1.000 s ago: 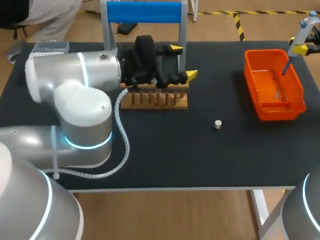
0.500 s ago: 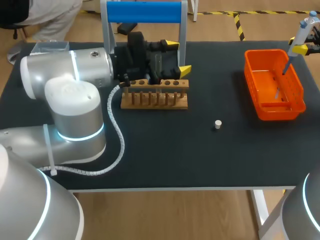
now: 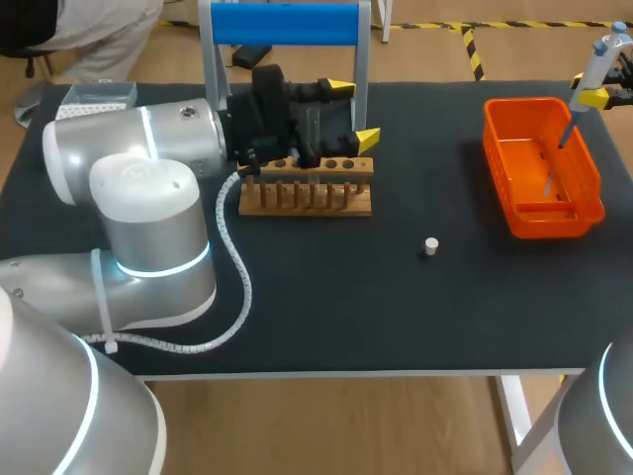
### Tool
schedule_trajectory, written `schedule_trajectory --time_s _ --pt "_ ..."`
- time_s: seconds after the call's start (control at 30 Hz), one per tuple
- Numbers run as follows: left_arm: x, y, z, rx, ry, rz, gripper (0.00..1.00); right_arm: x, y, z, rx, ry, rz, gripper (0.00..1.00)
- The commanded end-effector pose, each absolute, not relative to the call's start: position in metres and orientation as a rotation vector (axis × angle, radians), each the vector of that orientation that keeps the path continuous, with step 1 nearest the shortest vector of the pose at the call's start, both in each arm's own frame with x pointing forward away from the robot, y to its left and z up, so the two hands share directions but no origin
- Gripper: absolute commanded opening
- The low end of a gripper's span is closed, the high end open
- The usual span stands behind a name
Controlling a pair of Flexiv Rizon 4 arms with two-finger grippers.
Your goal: Invert the test tube, pick up the pipette, mount the tip to pipette, aspirate from beaker and dispense into the tube, eject the tip, return the pipette, and cap with the stopper.
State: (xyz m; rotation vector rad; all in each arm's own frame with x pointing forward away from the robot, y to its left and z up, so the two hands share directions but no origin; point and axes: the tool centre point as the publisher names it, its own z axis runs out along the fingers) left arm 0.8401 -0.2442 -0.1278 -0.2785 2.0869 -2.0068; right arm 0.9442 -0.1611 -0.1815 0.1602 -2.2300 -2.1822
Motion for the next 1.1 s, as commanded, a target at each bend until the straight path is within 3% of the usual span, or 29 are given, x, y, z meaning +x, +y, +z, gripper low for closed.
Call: schedule_trajectory --time_s 0.03,0.6,1.1 --pt "0.840 -0.246 -0.129 -0.282 2.077 -2.009 1.00 0.945 -0.162 -0.181 0.165 -2.230 -2.177 0.00" --pt "0.840 -0.246 -0.129 -0.282 2.077 -2.009 1.00 0.945 -0.162 -0.181 0.165 -2.230 -2.177 0.00" --pt "0.840 -0.246 -0.129 -0.282 2.077 -2.009 1.00 0.899 -0.097 -0.153 0.056 -2.270 -2.235 0.00"
